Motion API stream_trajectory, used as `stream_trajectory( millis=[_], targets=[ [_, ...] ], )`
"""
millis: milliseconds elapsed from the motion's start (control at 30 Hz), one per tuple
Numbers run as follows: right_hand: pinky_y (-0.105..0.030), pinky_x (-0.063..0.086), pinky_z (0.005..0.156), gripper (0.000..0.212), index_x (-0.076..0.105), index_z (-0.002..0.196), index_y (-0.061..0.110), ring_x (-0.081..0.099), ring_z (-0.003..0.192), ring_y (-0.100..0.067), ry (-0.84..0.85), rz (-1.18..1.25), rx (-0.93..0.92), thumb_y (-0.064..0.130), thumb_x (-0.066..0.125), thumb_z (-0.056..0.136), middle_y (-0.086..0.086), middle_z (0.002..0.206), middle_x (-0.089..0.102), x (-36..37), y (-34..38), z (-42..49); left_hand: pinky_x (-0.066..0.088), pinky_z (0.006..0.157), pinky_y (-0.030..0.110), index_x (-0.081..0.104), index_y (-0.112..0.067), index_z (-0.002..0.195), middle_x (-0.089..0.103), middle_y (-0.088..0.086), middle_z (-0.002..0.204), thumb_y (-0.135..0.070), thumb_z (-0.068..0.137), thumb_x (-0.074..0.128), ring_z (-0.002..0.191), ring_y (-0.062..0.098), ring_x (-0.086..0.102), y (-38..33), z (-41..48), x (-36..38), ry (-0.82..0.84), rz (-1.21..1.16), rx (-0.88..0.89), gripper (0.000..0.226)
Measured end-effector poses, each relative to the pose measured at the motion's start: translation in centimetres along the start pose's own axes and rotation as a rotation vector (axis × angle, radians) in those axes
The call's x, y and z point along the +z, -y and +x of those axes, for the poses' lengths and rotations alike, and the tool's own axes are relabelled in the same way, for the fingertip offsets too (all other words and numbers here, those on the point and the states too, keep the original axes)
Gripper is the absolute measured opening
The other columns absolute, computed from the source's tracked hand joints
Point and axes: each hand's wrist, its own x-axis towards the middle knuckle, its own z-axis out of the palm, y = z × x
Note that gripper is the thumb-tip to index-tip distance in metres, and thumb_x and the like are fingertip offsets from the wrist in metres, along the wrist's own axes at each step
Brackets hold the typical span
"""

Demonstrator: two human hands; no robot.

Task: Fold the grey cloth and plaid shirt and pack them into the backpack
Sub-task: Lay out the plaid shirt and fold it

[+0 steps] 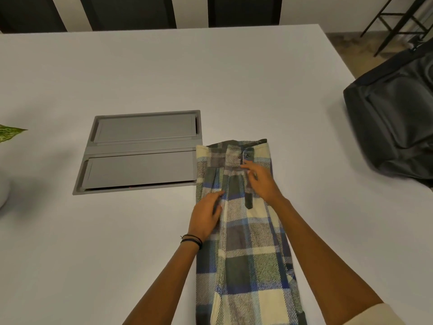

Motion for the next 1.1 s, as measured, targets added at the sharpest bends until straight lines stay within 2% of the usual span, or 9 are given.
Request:
stream_trajectory(
  millis=[67,133,233,333,500,633,767,867,1100],
  targets=[
    [-0.022,0.035,0.099,0.030,0.057,0.120,0.004,0.045,0.127,-0.025,-0.142,0.116,0.067,-0.001,0.043,0.094,-0.012,0.135,0.051,-0.8,0.4,0.3,0.043,0.088,0.018,0.053,-0.018,0.125,0.058,0.002,0.123,-0.023,0.095,0.049,0.105,0.017,0.059,-0.2,1.0,-1.0,-0.084,-0.080,-0.043,0.031],
    [-0.027,0.039,0.101,0.033,0.053,0.124,0.007,0.045,0.126,-0.028,-0.244,0.211,0.197,0.000,0.048,0.092,-0.013,0.135,0.049,-1.2,0.0,1.0,0.044,0.085,0.019,0.058,-0.016,0.118,0.059,0.003,0.118,-0.022,0.095,0.050,0.100,0.017,0.059,-0.2,2.2,-1.8,-0.151,-0.100,-0.049,0.026],
    [-0.047,0.043,0.103,0.057,0.038,0.137,0.016,0.041,0.128,-0.030,-0.243,0.314,0.445,0.020,0.064,0.086,-0.011,0.142,0.039,-1.6,-1.1,2.0,0.044,0.088,0.022,0.058,-0.013,0.118,0.054,0.007,0.121,-0.024,0.094,0.052,0.109,0.020,0.055,0.3,4.3,-2.8,-0.210,-0.113,-0.085,0.027],
    [-0.050,0.039,0.105,0.078,0.025,0.143,0.018,0.035,0.132,-0.032,-0.195,0.249,0.550,0.035,0.069,0.080,-0.012,0.146,0.031,-1.7,-1.9,2.4,0.040,0.097,0.028,0.052,-0.011,0.126,0.046,0.011,0.132,-0.022,0.092,0.055,0.121,0.024,0.046,0.7,6.0,-3.3,-0.226,-0.147,-0.167,0.036],
    [-0.048,0.036,0.106,0.085,0.015,0.145,0.020,0.031,0.135,-0.033,-0.183,0.334,0.572,0.034,0.069,0.080,-0.011,0.150,0.025,-1.3,-2.0,3.0,0.033,0.108,0.038,0.027,-0.012,0.143,0.031,0.013,0.147,-0.025,0.091,0.057,0.135,0.028,0.033,0.2,7.5,-3.3,-0.169,-0.425,-0.338,0.061],
    [-0.045,0.037,0.104,0.085,0.014,0.145,0.020,0.034,0.133,-0.033,-0.226,0.408,0.593,0.028,0.070,0.081,-0.011,0.149,0.028,-1.1,-1.9,3.5,0.036,0.106,0.040,0.018,-0.011,0.145,0.034,0.014,0.147,-0.023,0.091,0.056,0.134,0.030,0.036,-0.4,8.0,-3.6,-0.183,-0.577,-0.420,0.067],
    [-0.040,0.041,0.099,0.085,0.016,0.145,0.019,0.040,0.129,-0.031,-0.226,0.476,0.614,0.024,0.071,0.081,-0.012,0.147,0.031,-0.9,-1.6,3.9,0.035,0.106,0.041,0.016,-0.009,0.146,0.036,0.015,0.146,-0.023,0.090,0.058,0.132,0.031,0.038,-0.4,8.7,-3.9,-0.198,-0.623,-0.526,0.070],
    [-0.042,0.041,0.101,0.082,0.019,0.144,0.020,0.039,0.129,-0.031,-0.187,0.483,0.638,0.025,0.071,0.081,-0.010,0.147,0.032,-0.9,-1.4,4.2,0.034,0.107,0.041,0.021,-0.008,0.144,0.039,0.016,0.143,-0.019,0.089,0.060,0.131,0.031,0.039,-0.3,9.3,-4.3,-0.189,-0.685,-0.610,0.068],
    [-0.039,0.040,0.100,0.081,0.022,0.144,0.015,0.042,0.127,-0.029,-0.169,0.497,0.664,0.022,0.071,0.081,-0.011,0.144,0.037,-1.0,-0.6,4.6,0.034,0.106,0.041,0.020,-0.006,0.145,0.041,0.017,0.142,-0.016,0.088,0.062,0.131,0.031,0.039,-0.5,10.2,-4.7,-0.151,-0.738,-0.679,0.071]
  ],
)
